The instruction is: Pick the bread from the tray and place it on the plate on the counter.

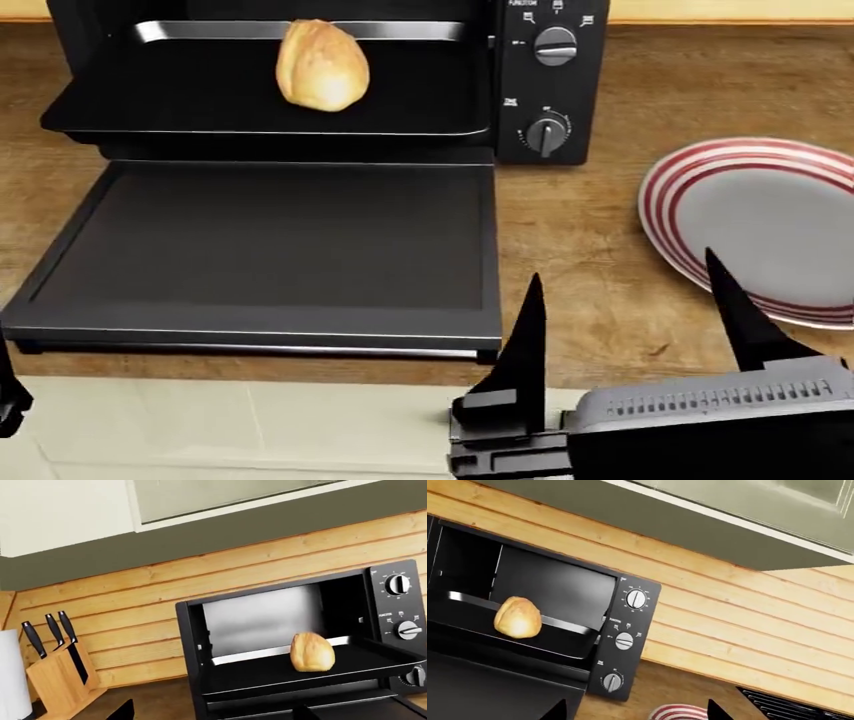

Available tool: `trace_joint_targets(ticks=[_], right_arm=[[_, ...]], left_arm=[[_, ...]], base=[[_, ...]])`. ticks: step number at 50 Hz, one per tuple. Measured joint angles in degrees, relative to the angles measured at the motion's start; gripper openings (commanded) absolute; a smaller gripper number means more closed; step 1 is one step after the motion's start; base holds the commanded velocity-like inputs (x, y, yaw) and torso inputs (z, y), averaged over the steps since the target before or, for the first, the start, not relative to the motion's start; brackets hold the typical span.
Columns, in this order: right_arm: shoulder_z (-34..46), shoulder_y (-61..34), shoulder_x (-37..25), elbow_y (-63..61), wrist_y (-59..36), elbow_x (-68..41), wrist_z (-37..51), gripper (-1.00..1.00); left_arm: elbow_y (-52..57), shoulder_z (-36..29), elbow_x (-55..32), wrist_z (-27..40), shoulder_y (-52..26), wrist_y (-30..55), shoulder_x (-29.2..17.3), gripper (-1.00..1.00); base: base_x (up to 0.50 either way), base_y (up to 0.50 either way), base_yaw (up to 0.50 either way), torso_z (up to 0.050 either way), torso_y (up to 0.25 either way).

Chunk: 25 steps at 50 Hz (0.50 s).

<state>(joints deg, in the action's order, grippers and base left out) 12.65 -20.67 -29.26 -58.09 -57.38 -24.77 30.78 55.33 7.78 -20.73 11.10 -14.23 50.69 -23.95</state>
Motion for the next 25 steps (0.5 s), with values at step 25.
trace_joint_targets(ticks=[25], right_arm=[[12.5,-16.0,-19.2,-0.7,8.8,-32.0,29.0,1.00]], left_arm=[[3.9,1.7,-8.2,4.9,-8.1,7.9,-4.7,1.00]], base=[[0.36,0.00,0.00,0.050,0.013]])
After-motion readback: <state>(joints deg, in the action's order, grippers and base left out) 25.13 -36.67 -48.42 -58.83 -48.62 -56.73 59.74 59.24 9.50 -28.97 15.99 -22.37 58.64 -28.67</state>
